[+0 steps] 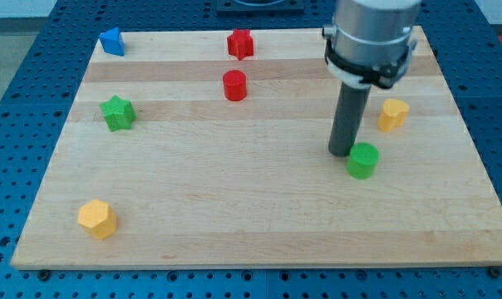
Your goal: Push the green circle towards the bottom center of the board
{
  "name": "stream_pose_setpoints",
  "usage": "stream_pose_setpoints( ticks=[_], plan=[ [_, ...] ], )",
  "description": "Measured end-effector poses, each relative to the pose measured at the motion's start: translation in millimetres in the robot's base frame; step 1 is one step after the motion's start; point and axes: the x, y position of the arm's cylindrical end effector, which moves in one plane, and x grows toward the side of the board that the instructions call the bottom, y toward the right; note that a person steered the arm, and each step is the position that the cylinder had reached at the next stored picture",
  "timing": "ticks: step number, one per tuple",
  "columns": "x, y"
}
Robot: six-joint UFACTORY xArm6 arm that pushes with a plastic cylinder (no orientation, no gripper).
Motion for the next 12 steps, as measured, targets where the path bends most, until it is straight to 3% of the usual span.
stream_pose_setpoints(
  ticks=[2, 3, 4, 5, 6, 8, 9, 10, 12],
  plan=[
    [-21.9, 6.5],
    [-12.2, 45.6],
    [12.1, 43.5],
    [20.7, -25.3],
    [36.5, -50.3],
    [27.2, 54.1],
    [45.9, 80.4],
    [62.9, 43.3],
    [62.9, -90.0]
  ],
)
